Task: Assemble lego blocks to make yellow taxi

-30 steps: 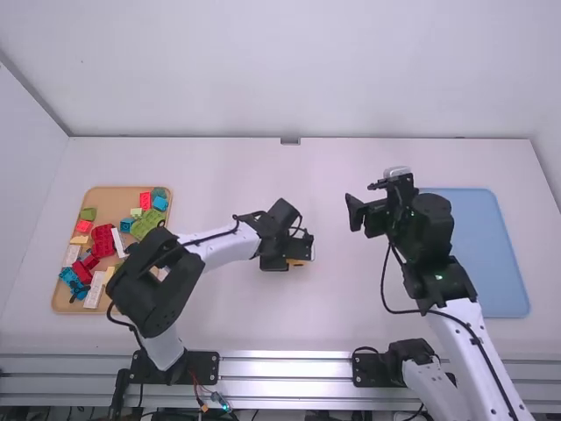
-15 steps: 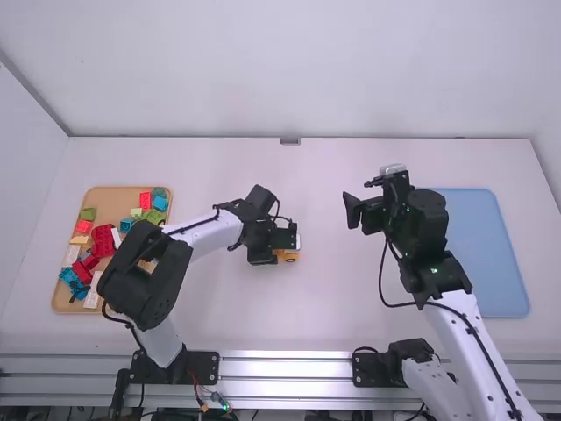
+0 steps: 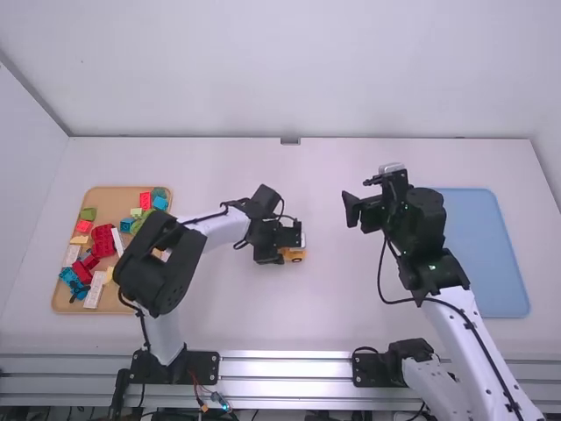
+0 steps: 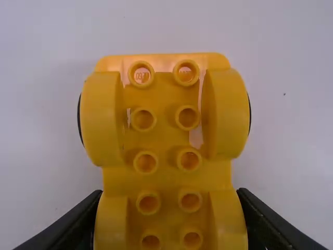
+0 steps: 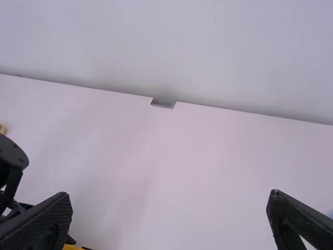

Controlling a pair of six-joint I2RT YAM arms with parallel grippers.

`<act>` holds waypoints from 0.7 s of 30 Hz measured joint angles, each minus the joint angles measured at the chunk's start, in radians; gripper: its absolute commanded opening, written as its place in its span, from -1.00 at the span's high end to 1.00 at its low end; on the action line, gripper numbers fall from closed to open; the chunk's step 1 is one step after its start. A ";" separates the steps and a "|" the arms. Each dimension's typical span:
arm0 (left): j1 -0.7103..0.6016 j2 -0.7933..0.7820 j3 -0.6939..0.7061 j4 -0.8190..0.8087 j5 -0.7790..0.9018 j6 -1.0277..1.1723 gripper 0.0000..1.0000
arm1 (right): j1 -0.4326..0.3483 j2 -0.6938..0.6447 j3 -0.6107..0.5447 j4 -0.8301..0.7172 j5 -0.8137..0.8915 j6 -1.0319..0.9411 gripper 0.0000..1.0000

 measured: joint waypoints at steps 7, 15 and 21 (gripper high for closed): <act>-0.017 0.011 0.005 0.020 -0.010 -0.007 -0.99 | 0.000 0.000 0.000 0.001 -0.001 -0.001 -0.97; -0.004 -0.002 0.017 -0.015 -0.031 -0.096 -0.98 | 0.000 0.000 0.000 0.013 0.000 0.002 -0.97; 0.124 -0.128 0.128 -0.143 -0.030 -0.317 -0.99 | 0.000 0.000 0.000 0.021 -0.023 -0.002 -0.97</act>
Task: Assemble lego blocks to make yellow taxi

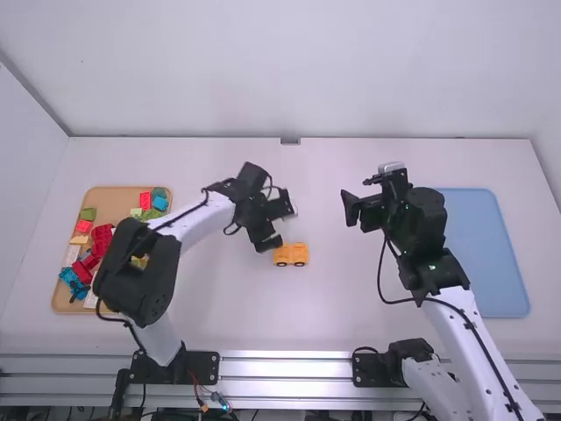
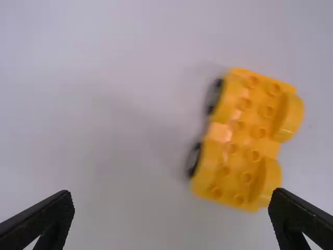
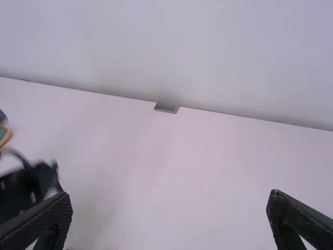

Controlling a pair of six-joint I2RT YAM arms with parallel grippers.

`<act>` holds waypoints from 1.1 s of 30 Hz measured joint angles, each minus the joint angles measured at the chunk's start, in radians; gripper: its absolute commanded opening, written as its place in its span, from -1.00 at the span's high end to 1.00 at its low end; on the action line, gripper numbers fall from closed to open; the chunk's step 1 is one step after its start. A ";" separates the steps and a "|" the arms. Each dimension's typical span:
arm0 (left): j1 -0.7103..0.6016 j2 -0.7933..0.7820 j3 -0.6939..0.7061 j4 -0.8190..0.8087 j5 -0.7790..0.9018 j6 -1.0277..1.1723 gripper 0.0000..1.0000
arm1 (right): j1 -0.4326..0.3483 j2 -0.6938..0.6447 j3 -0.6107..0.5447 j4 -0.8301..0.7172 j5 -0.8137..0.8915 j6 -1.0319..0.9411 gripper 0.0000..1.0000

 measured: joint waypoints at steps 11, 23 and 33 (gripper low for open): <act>0.444 -0.119 0.099 -0.093 -0.001 -0.510 -0.98 | 0.000 0.000 0.000 0.016 -0.004 -0.001 -0.97; 0.885 -0.119 0.099 -0.172 -0.191 -1.004 -0.99 | 0.000 0.000 0.000 0.020 -0.003 0.003 -0.97; 1.081 0.018 0.206 -0.296 -0.294 -1.095 -0.98 | 0.000 0.026 0.000 0.031 -0.005 -0.001 -0.97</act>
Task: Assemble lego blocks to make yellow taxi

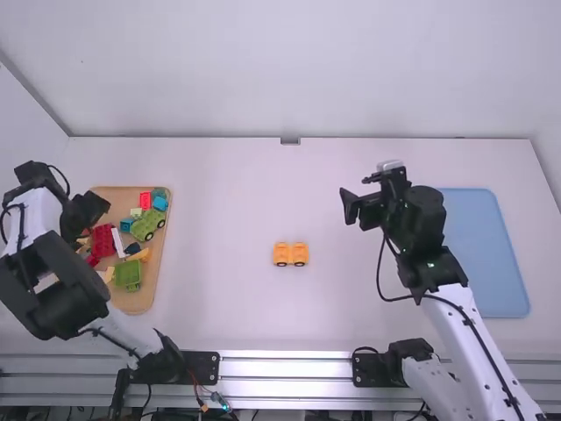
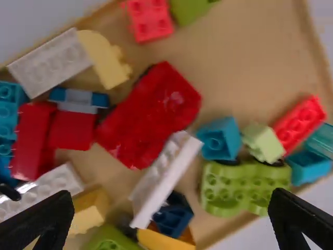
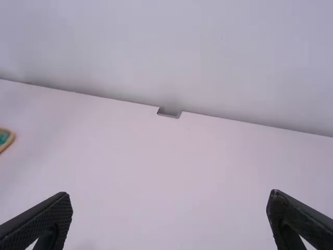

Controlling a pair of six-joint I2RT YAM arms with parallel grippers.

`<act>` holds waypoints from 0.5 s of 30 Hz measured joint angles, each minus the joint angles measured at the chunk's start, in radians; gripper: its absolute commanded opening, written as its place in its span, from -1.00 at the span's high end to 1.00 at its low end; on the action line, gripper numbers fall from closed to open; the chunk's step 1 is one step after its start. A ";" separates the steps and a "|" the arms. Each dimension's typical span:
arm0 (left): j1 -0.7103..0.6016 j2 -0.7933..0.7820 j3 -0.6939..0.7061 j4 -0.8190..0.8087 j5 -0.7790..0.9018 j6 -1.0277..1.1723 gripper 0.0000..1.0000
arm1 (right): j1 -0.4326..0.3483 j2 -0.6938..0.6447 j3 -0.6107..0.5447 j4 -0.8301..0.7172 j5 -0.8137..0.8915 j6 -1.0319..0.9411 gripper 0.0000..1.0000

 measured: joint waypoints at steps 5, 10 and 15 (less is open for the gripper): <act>0.045 0.100 0.080 -0.043 -0.013 -0.006 -0.82 | 0.000 0.034 0.000 0.022 0.000 0.002 -0.97; 0.066 0.170 0.117 -0.032 -0.047 -0.037 -0.64 | 0.000 0.062 0.000 0.029 -0.002 0.002 -0.97; 0.066 0.207 0.117 0.001 -0.056 -0.065 -0.49 | 0.000 0.067 0.000 0.039 -0.002 0.000 -0.97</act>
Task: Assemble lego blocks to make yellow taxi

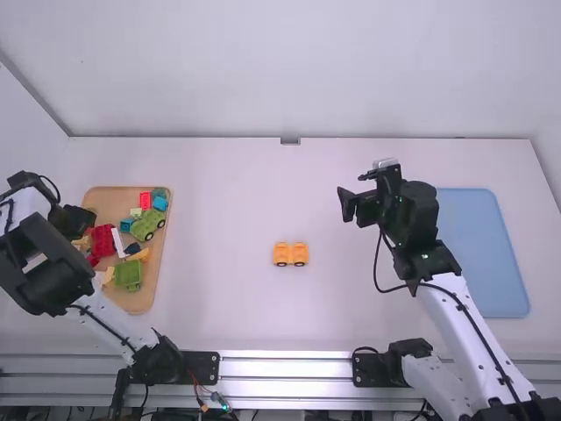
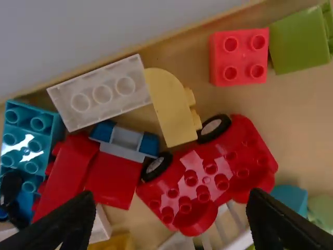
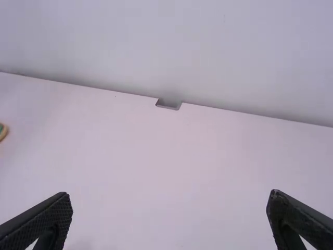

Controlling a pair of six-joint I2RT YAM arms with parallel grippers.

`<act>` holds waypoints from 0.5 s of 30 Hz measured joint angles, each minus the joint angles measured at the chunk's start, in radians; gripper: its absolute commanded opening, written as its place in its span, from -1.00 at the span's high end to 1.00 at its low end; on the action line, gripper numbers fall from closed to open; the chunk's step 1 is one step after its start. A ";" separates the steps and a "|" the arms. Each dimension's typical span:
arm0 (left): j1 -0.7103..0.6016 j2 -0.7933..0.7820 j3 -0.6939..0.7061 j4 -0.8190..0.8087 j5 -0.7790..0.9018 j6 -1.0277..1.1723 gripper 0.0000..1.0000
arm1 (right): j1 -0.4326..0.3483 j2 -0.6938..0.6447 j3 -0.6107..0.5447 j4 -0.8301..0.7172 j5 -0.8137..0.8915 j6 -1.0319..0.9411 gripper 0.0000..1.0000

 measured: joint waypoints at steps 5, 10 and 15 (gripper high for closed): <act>0.000 0.011 0.000 0.027 -0.015 -0.026 -0.42 | 0.000 0.000 0.000 -0.002 0.000 0.000 -0.97; 0.000 0.016 0.000 0.064 -0.026 -0.040 -0.44 | 0.000 0.000 0.000 -0.003 0.000 0.003 -0.97; 0.000 0.080 0.008 0.077 -0.032 -0.053 -0.38 | 0.000 0.000 0.000 -0.004 0.000 0.000 -0.97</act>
